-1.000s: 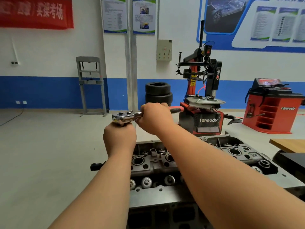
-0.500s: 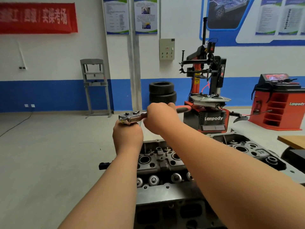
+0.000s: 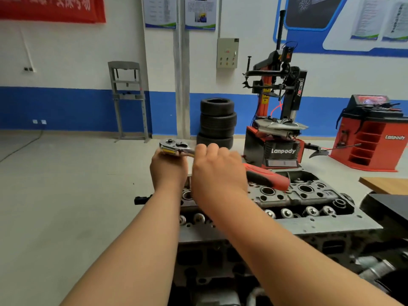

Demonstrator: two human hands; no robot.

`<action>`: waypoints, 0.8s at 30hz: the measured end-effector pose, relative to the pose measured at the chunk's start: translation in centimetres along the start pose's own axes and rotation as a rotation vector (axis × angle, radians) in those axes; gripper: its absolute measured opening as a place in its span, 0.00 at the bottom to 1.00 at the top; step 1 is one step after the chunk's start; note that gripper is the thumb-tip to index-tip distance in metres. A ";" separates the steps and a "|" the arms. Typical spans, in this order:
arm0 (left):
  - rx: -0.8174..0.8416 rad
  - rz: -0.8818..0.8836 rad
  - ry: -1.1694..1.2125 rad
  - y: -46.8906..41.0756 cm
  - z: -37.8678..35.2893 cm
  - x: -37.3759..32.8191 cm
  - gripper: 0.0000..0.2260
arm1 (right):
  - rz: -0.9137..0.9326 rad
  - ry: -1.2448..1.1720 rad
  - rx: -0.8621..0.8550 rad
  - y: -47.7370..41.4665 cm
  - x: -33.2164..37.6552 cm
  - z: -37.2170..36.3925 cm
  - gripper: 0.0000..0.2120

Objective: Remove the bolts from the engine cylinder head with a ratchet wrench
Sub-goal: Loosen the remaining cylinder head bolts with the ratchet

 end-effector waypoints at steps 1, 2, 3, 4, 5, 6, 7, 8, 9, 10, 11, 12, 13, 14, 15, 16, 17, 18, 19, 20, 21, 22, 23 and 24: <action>-0.006 0.015 0.028 0.0 0.0 0.0 0.05 | -0.001 -0.015 0.000 -0.2 -0.6 -0.4 0.13; 0.000 0.042 0.035 0.3 0.2 -0.1 0.04 | -0.016 -0.032 0.004 -0.7 -1.2 -1.0 0.13; 0.019 0.052 0.032 0.5 0.1 -0.1 0.04 | -0.043 -0.064 0.020 -1.4 -1.8 -1.7 0.13; 0.041 0.078 0.074 0.7 0.2 -0.2 0.04 | -0.079 -0.112 0.044 -2.4 -2.3 -2.5 0.12; 0.058 0.098 0.130 0.7 0.2 -0.2 0.05 | -0.117 -0.163 0.075 -3.5 -2.7 -3.3 0.10; 0.067 0.134 0.188 0.7 0.3 -0.1 0.05 | -0.142 -0.190 0.110 -4.5 -2.9 -4.3 0.09; 0.070 0.161 0.218 0.6 0.4 0.0 0.05 | -0.139 -0.182 0.143 -5.6 -2.8 -5.2 0.10; 0.078 0.180 0.230 0.7 0.5 0.1 0.05 | -0.109 -0.154 0.175 -6.7 -2.4 -6.1 0.13; 0.082 0.190 0.252 0.7 0.5 0.2 0.05 | -0.065 -0.131 0.205 -7.8 -1.8 -6.8 0.15; 0.090 0.207 0.266 0.8 0.6 0.2 0.05 | -0.023 -0.134 0.228 -8.7 -1.1 -7.3 0.17; 0.084 0.225 0.280 0.7 0.7 0.2 0.05 | 0.012 -0.168 0.247 -9.4 -0.5 -7.5 0.18; 0.073 0.233 0.275 0.7 0.7 0.3 0.05 | 0.042 -0.219 0.266 -9.8 0.1 -7.6 0.19; 0.068 0.231 0.272 0.6 0.7 0.5 0.05 | 0.069 -0.270 0.273 -10.2 0.5 -7.6 0.19; 0.065 0.218 0.264 0.5 0.7 0.5 0.05 | 0.089 -0.291 0.271 -10.3 0.7 -7.6 0.20; 0.061 0.204 0.251 0.4 0.6 0.6 0.04 | 0.103 -0.271 0.271 -10.3 0.7 -7.5 0.20; 0.050 0.195 0.232 0.4 0.7 0.7 0.05 | 0.113 -0.215 0.275 -10.1 0.6 -7.2 0.21; 0.039 0.188 0.218 0.4 0.5 0.7 0.06 | 0.121 -0.134 0.276 -9.8 0.2 -6.8 0.21; 0.034 0.180 0.200 0.5 0.5 0.6 0.07 | 0.121 -0.049 0.272 -9.3 -0.3 -6.3 0.22; 0.030 0.165 0.176 0.6 0.3 0.4 0.07 | 0.110 0.020 0.273 -8.7 -0.9 -5.7 0.23; 0.016 0.154 0.149 0.8 0.3 0.3 0.07 | 0.095 0.063 0.283 -8.0 -1.4 -5.0 0.23; -0.002 0.144 0.126 0.9 0.2 0.3 0.07 | 0.075 0.076 0.295 -7.1 -2.0 -4.3 0.23; -0.017 0.138 0.112 1.0 0.2 0.1 0.07 | 0.048 0.054 0.301 -6.0 -2.5 -3.5 0.22; -0.031 0.128 0.103 1.0 0.2 -0.2 0.07 | 0.018 0.011 0.294 -4.8 -2.8 -2.7 0.22; -0.043 0.116 0.101 1.0 0.1 -0.3 0.06 | -0.006 -0.037 0.275 -3.6 -2.9 -1.9 0.21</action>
Point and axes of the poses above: each hand's wrist, its own y-axis away from the middle knuckle, its own z-axis out of the back of the hand, x = y × z, the point moved 3 cm from there along -y, towards the middle knuckle, and after that the axes turned 9 degrees about -x, right-handed, at the moved point
